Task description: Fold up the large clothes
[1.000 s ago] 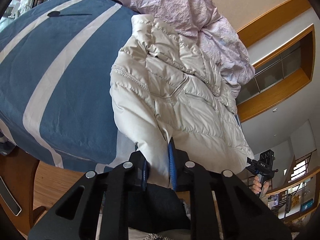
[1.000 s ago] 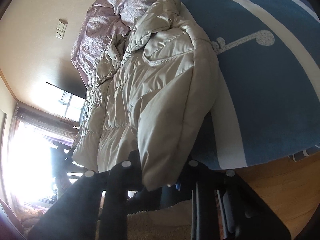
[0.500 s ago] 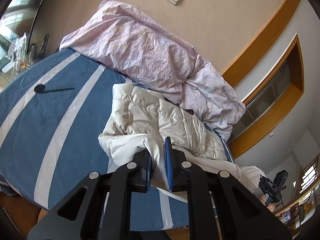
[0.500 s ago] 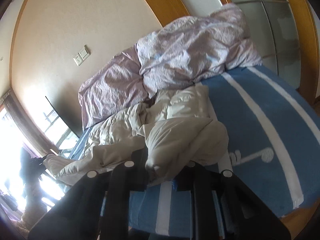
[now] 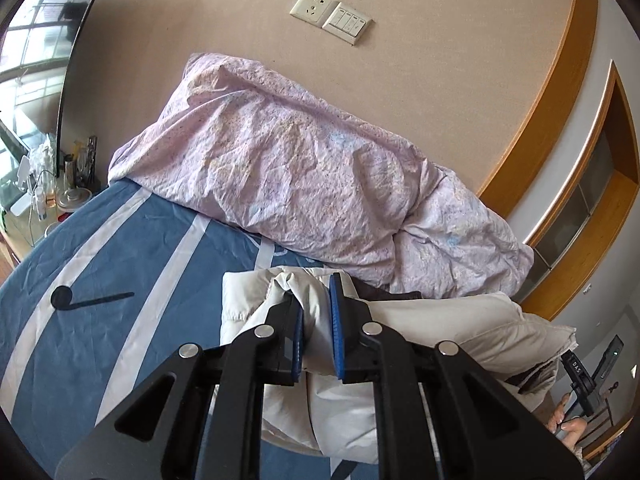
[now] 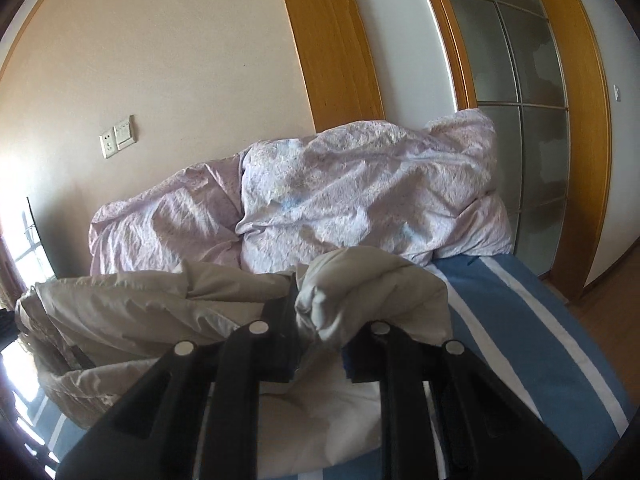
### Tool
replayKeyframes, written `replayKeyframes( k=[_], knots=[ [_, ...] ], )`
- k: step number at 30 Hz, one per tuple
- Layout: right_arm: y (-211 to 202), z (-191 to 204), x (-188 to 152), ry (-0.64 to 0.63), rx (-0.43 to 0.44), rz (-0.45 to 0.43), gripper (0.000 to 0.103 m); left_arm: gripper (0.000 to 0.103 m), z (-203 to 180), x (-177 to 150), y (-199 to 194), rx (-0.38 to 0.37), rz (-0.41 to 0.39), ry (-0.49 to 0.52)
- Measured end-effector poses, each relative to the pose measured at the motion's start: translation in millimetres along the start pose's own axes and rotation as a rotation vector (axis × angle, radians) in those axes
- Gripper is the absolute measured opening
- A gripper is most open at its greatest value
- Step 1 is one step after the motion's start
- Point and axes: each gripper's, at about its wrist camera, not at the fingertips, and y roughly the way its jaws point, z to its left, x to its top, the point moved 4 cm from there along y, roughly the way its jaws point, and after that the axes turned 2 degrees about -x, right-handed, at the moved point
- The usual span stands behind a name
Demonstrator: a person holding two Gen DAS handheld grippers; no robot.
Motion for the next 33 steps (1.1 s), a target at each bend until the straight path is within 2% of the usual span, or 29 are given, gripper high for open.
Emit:
replayKeyframes(
  k=[6,10,21,23,26,27,29,30,31,33],
  knots=[
    [70,18,3,-0.044,-0.126,0.0,0.017,0.011,-1,19,55,0.085,-0.005,0.022],
    [110,25,-2,-0.067,-0.186,0.036,0.017,0.011,9,23,91,0.125,0.007,0.009],
    [207,16,-26,0.051,-0.302,0.281,0.02,0.012,37,9,161,0.221,0.076,-0.054],
    [219,14,-31,0.068,-0.311,0.321,0.03,0.015,39,8,165,0.228,0.078,-0.083],
    [230,11,-37,0.102,-0.292,0.354,0.041,0.026,38,8,169,0.229,0.083,-0.093],
    [230,9,-37,0.119,-0.282,0.353,0.043,0.031,37,9,169,0.227,0.09,-0.096],
    [226,6,-35,0.159,-0.248,0.327,0.052,0.038,35,11,168,0.213,0.101,-0.108],
    [219,4,-31,0.183,-0.225,0.3,0.057,0.055,33,13,166,0.194,0.101,-0.11],
    [211,4,-27,0.2,-0.199,0.265,0.067,0.081,30,16,161,0.167,0.088,-0.107],
    [191,7,-15,0.187,-0.18,0.174,0.074,0.101,20,23,142,0.171,-0.002,-0.065]
  ],
)
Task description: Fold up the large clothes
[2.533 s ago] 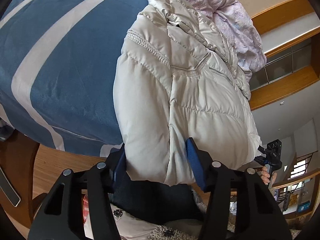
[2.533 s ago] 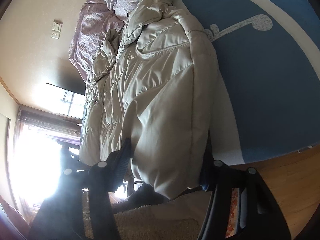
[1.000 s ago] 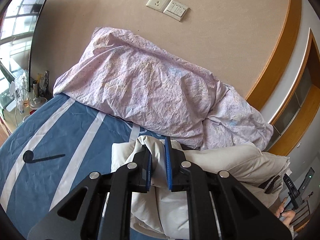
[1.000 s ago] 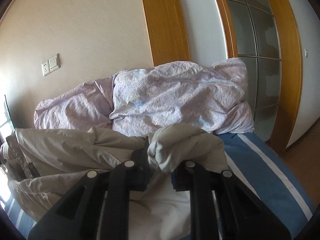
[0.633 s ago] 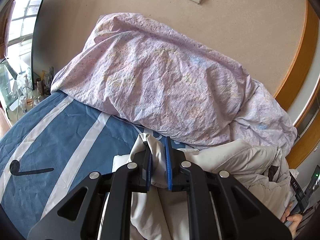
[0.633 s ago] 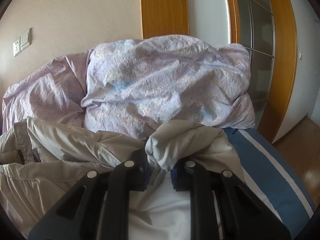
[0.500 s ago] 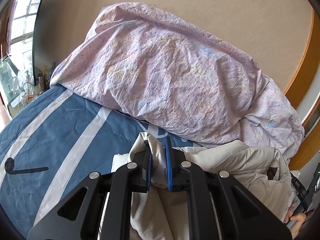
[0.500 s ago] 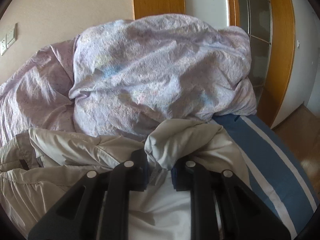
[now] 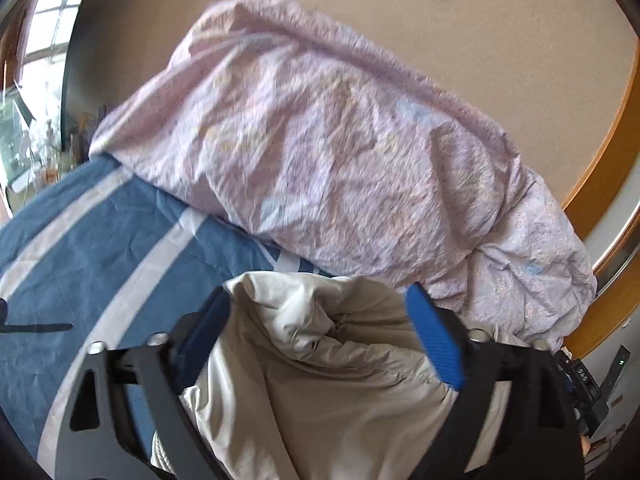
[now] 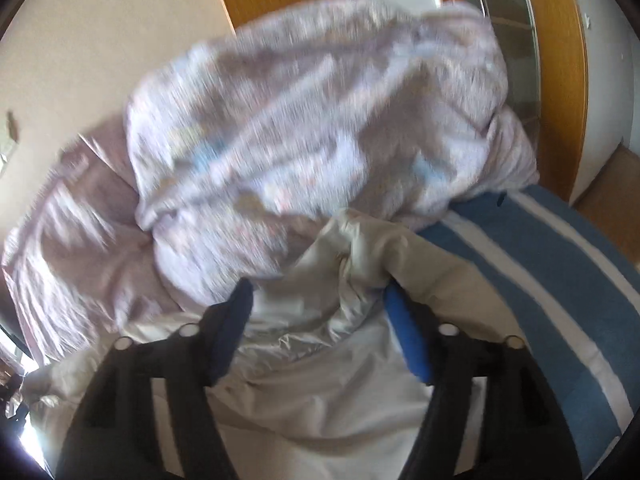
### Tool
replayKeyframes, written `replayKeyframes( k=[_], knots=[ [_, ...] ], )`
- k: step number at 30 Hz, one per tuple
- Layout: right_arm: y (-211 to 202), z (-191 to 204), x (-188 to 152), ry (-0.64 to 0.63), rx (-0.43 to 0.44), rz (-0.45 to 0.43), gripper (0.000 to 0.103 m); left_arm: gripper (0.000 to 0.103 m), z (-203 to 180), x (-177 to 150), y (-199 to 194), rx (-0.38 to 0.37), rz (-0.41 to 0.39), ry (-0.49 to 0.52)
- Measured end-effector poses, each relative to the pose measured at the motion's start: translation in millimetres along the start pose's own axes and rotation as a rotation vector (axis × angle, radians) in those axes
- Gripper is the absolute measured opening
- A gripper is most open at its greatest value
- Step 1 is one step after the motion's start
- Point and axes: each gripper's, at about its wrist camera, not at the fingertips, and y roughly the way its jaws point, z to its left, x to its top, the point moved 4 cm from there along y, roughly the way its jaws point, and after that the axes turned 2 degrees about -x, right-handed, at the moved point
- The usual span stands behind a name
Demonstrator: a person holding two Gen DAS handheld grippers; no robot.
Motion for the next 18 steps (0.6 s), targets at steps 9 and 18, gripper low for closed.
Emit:
replayKeyframes(
  k=[9,18],
  knots=[
    [-86,41,-20,-0.337,0.052,-0.153,0.076,0.102,-54,-27,-69,0.043,-0.142,0.36],
    [-69,62,-72,-0.478,0.061,-0.031,0.076,0.102,-60,-80,-34,0.139,-0.052,0.469]
  ],
)
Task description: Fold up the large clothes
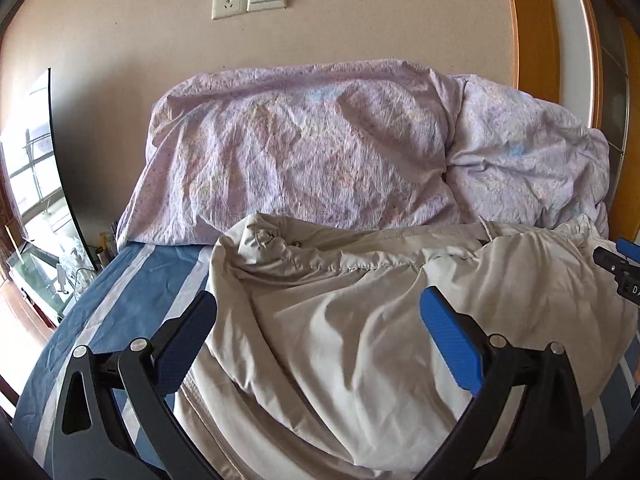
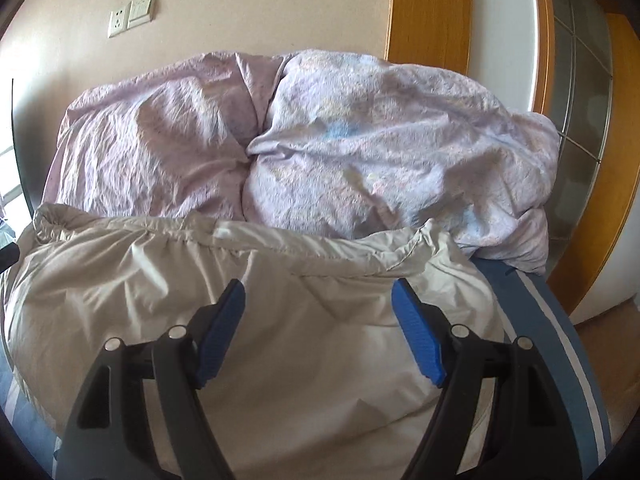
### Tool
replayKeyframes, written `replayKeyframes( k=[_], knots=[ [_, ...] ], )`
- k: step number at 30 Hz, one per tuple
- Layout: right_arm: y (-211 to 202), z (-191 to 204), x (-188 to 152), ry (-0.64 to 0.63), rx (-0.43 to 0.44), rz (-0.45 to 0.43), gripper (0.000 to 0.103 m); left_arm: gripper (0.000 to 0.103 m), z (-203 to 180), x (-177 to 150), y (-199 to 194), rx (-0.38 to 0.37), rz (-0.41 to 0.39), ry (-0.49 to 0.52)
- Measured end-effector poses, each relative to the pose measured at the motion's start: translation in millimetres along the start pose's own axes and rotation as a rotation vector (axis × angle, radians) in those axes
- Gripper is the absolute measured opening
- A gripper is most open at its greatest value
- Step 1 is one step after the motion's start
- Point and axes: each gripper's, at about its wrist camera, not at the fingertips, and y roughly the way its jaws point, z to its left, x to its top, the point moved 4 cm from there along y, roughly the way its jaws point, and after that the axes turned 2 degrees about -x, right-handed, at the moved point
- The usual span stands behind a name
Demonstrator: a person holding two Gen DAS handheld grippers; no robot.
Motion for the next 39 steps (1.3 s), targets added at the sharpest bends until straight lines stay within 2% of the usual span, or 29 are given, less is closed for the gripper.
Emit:
replayKeyframes(
  k=[9,13,20,27,39],
  knots=[
    [50,-9,-20,0.024,-0.073,0.101,0.075,0.102,3,-15,39,0.078,0.051,-0.01],
    [68,-10,-24,0.052,-0.073,0.131,0.074,0.102,7,-15,51,0.107,0.067,-0.029],
    [90,-13,-27,0.077,-0.092,0.169,0.074,0.102,22,-13,76,0.156,0.119,-0.105],
    [106,-12,-26,0.089,-0.103,0.184,0.075,0.102,33,-17,95,0.158,0.168,-0.171],
    [120,-19,-33,0.162,-0.083,0.198,0.076,0.102,35,-20,124,0.161,0.221,-0.184]
  ],
)
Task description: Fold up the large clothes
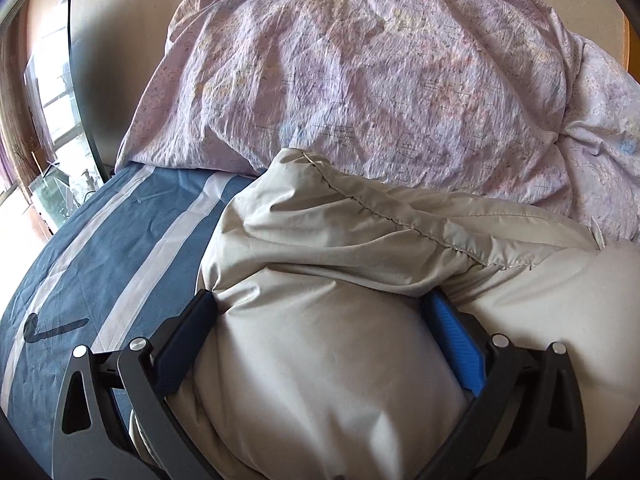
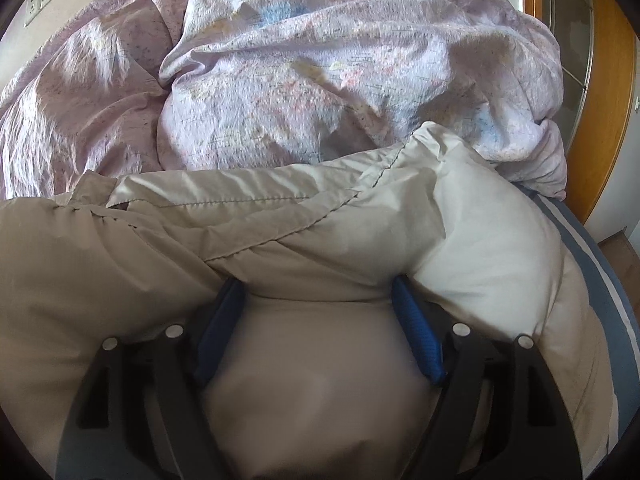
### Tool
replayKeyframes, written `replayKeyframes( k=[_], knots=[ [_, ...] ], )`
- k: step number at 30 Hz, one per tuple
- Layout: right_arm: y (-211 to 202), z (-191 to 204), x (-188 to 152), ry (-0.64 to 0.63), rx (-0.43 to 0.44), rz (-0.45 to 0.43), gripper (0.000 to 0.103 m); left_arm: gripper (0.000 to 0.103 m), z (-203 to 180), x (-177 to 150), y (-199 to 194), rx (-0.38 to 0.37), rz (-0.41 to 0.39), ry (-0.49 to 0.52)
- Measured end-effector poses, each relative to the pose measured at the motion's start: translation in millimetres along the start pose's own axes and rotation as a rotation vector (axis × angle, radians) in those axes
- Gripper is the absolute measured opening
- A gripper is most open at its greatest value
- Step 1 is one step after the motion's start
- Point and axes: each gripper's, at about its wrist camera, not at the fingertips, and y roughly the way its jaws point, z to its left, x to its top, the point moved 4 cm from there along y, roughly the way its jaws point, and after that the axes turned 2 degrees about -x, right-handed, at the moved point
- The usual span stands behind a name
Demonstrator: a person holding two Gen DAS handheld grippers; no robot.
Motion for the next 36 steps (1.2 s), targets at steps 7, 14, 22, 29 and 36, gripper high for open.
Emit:
replayKeyframes(
  k=[7,14,22,29,36],
  knots=[
    [-25,-10,0,0.011,0.015,-0.022,0.076,0.102,1,-2,-23,0.028,-0.022,0.055],
    [-38,-50,12,0.038,-0.051,-0.078,0.077,0.102,17,8,-39,0.096,-0.081,0.045],
    [-6,-58,-4,0.027,-0.085,-0.029,0.08,0.102,41,5,-8,0.053,-0.012,-0.067],
    [12,-63,-6,0.048,-0.06,0.039,0.082,0.102,50,3,16,-0.007,0.059,-0.146],
    [27,-62,-4,0.027,-0.076,0.097,0.085,0.102,53,2,24,-0.022,0.085,-0.176]
  ],
)
